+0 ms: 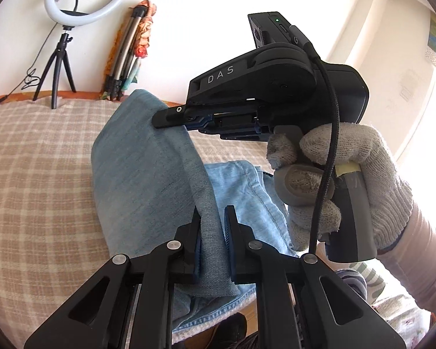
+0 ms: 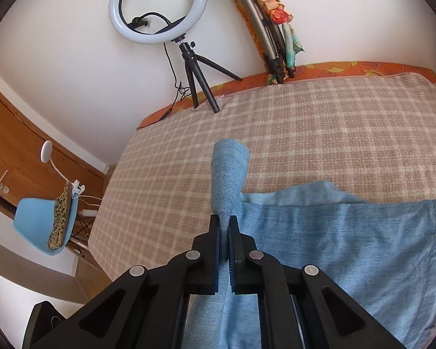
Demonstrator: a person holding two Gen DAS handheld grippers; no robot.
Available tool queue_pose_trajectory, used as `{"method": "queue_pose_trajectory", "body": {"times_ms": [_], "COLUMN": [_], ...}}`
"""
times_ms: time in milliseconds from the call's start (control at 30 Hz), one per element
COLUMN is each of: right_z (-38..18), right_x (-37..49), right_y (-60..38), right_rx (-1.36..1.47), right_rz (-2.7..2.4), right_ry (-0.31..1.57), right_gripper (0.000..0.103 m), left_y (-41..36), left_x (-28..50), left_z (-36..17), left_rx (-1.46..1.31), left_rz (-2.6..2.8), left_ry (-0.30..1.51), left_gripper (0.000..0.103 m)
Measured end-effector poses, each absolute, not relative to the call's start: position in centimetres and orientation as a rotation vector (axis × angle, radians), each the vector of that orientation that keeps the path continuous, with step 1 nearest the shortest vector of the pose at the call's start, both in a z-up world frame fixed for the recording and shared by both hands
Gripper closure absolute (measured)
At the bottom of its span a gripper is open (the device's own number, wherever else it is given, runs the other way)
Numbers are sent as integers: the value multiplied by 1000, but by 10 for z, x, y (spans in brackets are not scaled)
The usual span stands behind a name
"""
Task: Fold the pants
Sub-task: 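Lift the held edge with both tools and fold it over the jeans, then open both tools and release the folded jeans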
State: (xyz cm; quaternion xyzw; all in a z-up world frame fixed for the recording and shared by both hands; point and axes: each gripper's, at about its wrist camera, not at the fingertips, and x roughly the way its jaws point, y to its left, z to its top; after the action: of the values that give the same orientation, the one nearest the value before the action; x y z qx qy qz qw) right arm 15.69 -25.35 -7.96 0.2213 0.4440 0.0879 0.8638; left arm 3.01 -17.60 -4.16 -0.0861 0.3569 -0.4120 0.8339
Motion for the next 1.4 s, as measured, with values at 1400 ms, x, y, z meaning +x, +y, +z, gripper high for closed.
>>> {"method": "queue_pose_trajectory", "body": {"times_ms": [1400], "right_z": [-128], "right_x": [14], "right_y": [-506], "right_rx": [646], "right_rz": [-159], "right_ry": [893], "right_gripper": [101], "left_y": [-407], "left_x": [26], "left_z": [-94], "left_rx": [43], "left_rz": [-1182], "left_ry": [919], "left_gripper": [92]}}
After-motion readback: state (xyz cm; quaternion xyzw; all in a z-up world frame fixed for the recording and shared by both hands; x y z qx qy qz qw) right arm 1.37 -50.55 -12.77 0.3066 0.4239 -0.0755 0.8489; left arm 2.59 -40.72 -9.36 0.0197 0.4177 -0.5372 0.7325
